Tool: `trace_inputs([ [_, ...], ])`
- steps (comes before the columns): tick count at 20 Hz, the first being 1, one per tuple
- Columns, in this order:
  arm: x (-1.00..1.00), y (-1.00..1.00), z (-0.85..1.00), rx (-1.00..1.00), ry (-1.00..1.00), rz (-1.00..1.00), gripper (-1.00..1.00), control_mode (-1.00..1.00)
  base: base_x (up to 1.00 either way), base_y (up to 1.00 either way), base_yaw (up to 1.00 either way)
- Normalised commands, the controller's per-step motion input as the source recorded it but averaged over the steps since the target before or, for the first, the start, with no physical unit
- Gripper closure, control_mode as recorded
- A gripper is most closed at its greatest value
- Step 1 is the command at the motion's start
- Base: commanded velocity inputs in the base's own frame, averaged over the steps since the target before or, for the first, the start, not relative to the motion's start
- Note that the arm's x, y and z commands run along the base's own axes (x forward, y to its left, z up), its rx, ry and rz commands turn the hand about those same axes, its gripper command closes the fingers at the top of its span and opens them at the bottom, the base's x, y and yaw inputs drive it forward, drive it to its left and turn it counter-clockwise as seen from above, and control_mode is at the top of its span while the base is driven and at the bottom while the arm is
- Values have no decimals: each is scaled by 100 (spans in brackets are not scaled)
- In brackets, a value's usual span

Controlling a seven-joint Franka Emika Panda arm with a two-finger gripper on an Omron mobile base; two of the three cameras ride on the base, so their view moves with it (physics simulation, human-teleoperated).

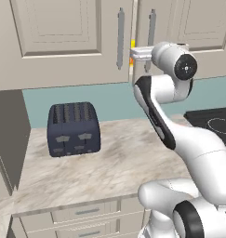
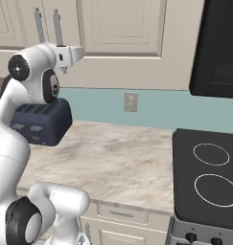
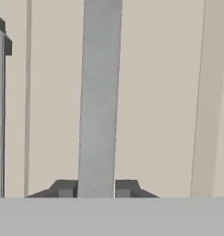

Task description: Open the cabinet directly in front. Then move the liquor and the cup to the dining counter with the jar on it.

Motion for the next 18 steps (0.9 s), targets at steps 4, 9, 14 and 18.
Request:
trace_inputs([
  [4, -77, -45, 46, 2, -1, -10, 100, -100, 0, 0, 0],
  [9, -77, -51, 49, 4, 0, -12, 100, -100, 0, 0, 0],
  [14, -83, -56, 46, 5, 0, -12, 100, -100, 0, 0, 0],
  [18, -87, -60, 44, 6, -2, -12, 100, -100, 0, 0, 0],
])
